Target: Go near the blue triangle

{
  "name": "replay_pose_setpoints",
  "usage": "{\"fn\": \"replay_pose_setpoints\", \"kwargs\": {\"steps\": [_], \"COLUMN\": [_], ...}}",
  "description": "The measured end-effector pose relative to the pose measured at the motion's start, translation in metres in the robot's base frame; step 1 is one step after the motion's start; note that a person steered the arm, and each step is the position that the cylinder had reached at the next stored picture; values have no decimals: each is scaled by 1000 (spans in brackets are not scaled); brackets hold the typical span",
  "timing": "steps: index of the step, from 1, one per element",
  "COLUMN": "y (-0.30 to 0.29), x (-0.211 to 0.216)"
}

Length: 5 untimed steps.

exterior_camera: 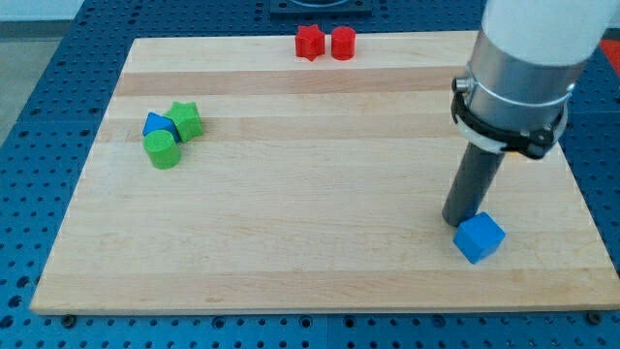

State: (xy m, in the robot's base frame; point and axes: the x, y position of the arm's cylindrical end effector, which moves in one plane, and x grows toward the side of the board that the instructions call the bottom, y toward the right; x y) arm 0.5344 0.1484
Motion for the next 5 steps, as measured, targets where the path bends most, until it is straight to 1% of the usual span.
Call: {"fn": "replay_pose_setpoints", "kwargs": {"steps": [1,2,3,4,5], "y": [3,-20,-83,-121,-149], "x": [4,-5,-33,-84,-150]}}
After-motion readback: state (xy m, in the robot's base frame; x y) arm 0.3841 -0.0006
